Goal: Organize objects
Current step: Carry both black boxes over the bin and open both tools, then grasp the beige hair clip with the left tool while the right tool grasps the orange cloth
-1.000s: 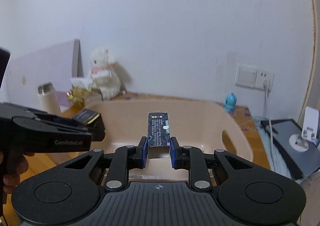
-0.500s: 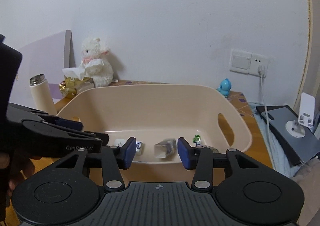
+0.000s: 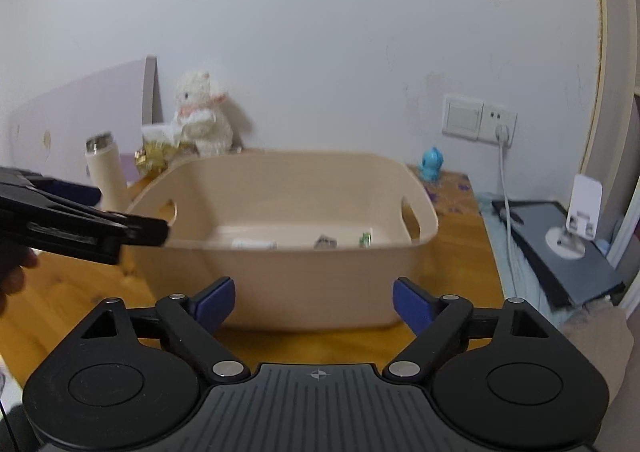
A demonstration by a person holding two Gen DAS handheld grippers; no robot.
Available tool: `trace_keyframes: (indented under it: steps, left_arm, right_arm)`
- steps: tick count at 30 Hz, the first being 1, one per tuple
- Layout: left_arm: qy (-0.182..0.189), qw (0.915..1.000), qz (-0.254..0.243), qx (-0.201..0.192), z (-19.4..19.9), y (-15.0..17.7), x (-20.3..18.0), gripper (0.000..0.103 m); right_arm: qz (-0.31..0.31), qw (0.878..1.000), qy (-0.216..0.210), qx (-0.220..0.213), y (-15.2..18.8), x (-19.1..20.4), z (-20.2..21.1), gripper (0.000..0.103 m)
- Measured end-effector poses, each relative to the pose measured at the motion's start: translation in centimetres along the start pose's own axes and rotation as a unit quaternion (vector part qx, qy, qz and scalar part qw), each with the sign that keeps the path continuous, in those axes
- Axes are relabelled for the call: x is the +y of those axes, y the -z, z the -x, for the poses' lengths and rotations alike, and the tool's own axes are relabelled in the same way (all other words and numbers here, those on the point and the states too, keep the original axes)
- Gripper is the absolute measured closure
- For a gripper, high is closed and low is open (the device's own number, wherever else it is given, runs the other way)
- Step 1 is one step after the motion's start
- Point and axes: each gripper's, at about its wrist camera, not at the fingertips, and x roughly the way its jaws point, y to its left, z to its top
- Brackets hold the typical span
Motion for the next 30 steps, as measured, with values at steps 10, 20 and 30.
trace_keyframes:
  steps: [10, 20, 30]
  left_arm:
    - [0.033, 0.9982, -0.007, 0.050, -1.0, 5.7, 0.2, 0.003]
    - [0.044, 0.9955, 0.026, 0.079, -4.7, 9.5, 0.8, 0.003]
    - [0.030, 0.9958, 0.039, 0.078, -8.1, 9.9, 0.9, 0.003]
  right_arm:
    - [0.011, 0.998, -0.011, 0.059, 4.6, 0.0, -0.8, 0.010]
    - [0.013, 0.995, -0.017, 0.097, 7.5, 0.1, -3.1, 0.010]
    - [0.014, 0.995, -0.012, 0.097, 8.3, 0.6, -5.1, 0.022]
